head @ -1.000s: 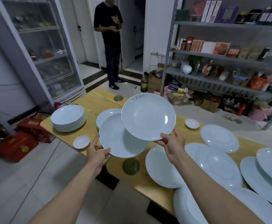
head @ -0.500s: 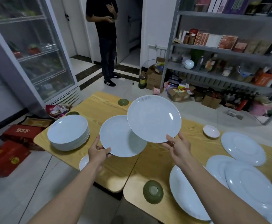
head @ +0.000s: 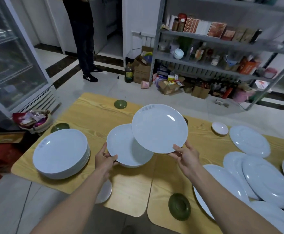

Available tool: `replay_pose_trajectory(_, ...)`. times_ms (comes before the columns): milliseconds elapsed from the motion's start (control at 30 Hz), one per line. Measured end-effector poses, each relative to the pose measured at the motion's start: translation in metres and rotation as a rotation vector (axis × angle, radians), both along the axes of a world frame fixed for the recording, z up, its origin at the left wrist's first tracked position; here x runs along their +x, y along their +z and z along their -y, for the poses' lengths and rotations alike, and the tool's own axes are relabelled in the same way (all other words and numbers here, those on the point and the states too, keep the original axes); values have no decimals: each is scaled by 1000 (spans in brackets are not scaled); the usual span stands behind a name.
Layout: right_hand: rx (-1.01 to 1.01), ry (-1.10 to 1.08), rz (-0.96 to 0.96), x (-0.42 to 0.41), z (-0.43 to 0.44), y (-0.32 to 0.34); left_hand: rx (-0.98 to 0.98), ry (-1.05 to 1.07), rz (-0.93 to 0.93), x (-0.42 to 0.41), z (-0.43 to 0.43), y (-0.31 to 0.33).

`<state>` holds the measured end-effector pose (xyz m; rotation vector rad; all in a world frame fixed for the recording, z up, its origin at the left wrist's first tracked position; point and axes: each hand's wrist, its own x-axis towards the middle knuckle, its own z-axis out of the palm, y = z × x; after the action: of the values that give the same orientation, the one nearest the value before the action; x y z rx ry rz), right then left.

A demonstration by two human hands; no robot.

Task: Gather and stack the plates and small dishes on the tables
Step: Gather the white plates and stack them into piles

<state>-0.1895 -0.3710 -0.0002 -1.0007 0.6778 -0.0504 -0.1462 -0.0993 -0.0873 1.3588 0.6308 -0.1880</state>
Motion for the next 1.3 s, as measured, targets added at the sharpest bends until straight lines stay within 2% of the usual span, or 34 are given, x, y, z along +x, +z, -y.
replay_pose_trajectory(500, 63, 0, -92, 18, -51, -27, 95, -101, 1, 23, -17, -19)
replay_pose_trajectory(733, 71, 35, -153, 28, -70, -42, 65, -147, -10, 27, -23, -20)
replay_pose_trajectory(967, 44, 15, -199, 32, -77, -54, 13, -195, -5, 26, -30, -26)
replay_pose_trajectory(1300, -31, 42, -226, 37, -80, -68, 42, -205, 9, 33, -30, -33)
